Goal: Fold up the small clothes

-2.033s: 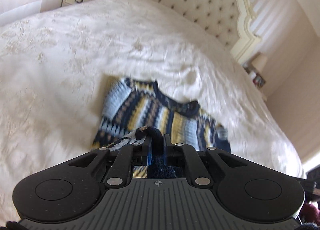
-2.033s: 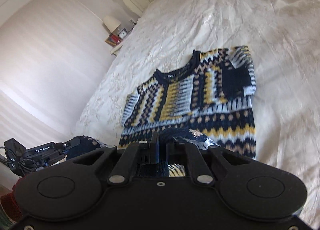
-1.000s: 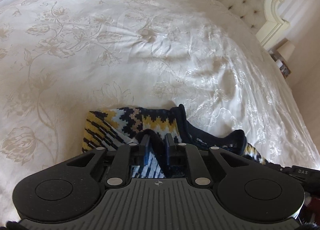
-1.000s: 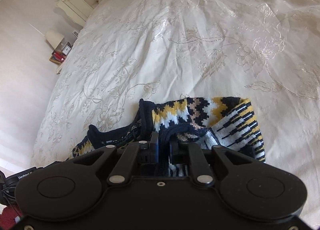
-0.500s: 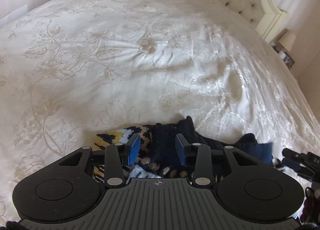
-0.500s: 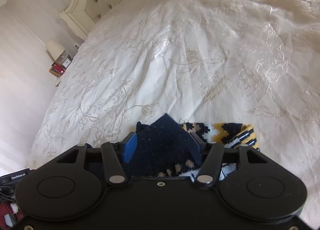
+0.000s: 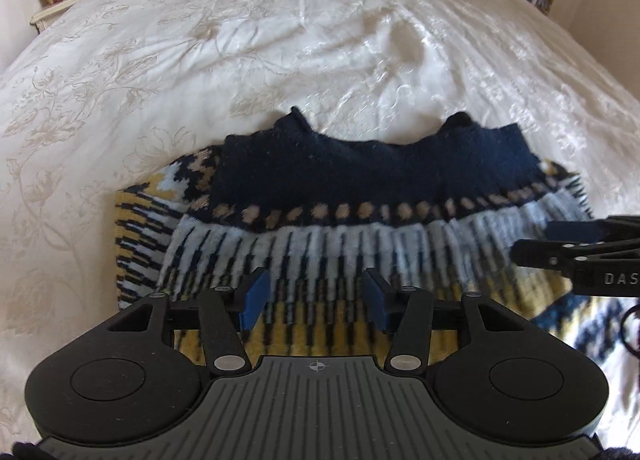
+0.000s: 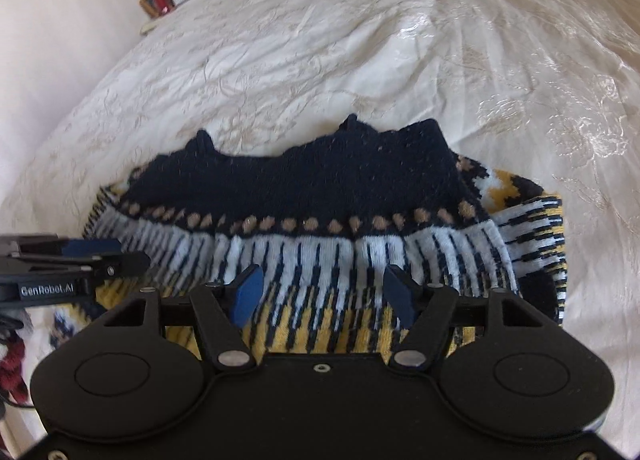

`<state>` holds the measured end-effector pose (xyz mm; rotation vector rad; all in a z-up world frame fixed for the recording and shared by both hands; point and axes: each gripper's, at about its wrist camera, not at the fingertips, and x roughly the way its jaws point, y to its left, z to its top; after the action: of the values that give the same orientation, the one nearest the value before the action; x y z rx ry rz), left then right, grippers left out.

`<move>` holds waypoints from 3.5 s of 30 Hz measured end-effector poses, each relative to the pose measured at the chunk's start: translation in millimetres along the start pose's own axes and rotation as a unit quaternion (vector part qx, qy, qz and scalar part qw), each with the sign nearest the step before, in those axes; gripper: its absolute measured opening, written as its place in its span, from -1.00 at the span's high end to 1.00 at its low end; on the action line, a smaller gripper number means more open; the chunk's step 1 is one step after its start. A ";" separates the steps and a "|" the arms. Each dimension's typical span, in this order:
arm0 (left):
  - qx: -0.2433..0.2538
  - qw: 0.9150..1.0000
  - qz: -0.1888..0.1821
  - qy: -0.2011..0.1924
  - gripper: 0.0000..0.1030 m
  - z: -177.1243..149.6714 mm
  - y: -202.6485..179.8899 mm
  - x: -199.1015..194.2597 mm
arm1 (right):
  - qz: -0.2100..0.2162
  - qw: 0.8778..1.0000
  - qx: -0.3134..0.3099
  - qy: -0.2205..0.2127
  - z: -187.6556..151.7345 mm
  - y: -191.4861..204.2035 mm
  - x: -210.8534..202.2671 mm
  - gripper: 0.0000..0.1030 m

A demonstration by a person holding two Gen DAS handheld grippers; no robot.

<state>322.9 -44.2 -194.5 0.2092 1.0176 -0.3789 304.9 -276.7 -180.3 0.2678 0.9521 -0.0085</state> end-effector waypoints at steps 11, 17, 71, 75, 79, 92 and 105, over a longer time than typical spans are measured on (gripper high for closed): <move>0.017 0.999 0.037 0.021 -0.03 -1.8 22.4 17.6 | -0.067 0.997 -0.038 0.027 -5.5 -18.6 17.3 -0.33; 0.016 0.999 0.032 0.023 -0.04 -3.1 25.5 12.1 | -0.082 0.996 -0.023 0.027 -6.6 -22.9 12.9 -0.33; -0.057 0.997 0.021 0.046 -0.12 3.7 -33.6 -7.1 | 0.051 0.969 0.241 0.014 -119.0 -133.3 -78.4 -0.99; -0.061 0.996 0.028 0.063 -0.19 3.1 -30.4 11.5 | 0.072 0.967 0.243 0.013 -114.2 -140.6 -74.9 -0.99; -0.064 0.995 0.029 0.075 -0.36 3.0 -29.5 24.7 | 0.095 0.966 0.241 0.015 -105.5 -147.2 -66.7 -0.99; -0.074 0.994 0.029 0.081 -0.79 5.8 -36.8 38.7 | 0.175 0.960 0.216 0.024 -56.1 -157.3 -13.9 -1.00; -0.090 0.991 0.027 0.096 -0.87 26.6 -40.3 44.9 | 0.207 0.955 0.208 0.025 -30.6 -148.2 14.7 -1.00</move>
<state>348.7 -99.7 -219.1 0.1105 1.2270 -0.2186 270.4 -411.3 -241.9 0.8590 0.9239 0.1858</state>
